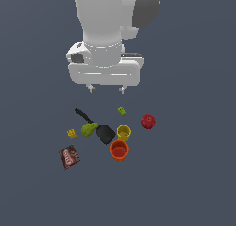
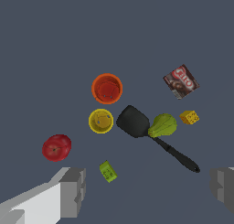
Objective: Pick up a designated object from a clutter of objects.
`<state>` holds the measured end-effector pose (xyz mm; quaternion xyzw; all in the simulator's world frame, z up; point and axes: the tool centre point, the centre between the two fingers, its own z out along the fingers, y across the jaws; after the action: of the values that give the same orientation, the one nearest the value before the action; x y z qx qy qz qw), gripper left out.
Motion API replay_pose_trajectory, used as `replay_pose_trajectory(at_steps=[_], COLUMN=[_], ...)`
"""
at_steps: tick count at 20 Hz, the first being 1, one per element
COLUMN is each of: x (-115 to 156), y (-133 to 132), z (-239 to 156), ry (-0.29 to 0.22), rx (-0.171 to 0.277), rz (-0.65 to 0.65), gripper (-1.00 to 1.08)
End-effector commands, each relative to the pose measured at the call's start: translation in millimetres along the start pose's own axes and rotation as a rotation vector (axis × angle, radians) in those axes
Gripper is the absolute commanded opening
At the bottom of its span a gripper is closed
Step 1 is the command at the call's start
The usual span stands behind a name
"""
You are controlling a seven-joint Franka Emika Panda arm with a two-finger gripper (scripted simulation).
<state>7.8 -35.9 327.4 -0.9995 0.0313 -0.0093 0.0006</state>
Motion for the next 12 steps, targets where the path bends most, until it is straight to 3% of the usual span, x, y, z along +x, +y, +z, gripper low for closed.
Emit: replay_pose_trajectory(at_steps=[1,12], x=[0.0,3.2], y=[0.0,-2.3], z=[0.0,-8.9], ry=[0.0,0.025], rx=[0.0,-0.025], rz=[0.0,-0.066], gripper=[1.0,1.0])
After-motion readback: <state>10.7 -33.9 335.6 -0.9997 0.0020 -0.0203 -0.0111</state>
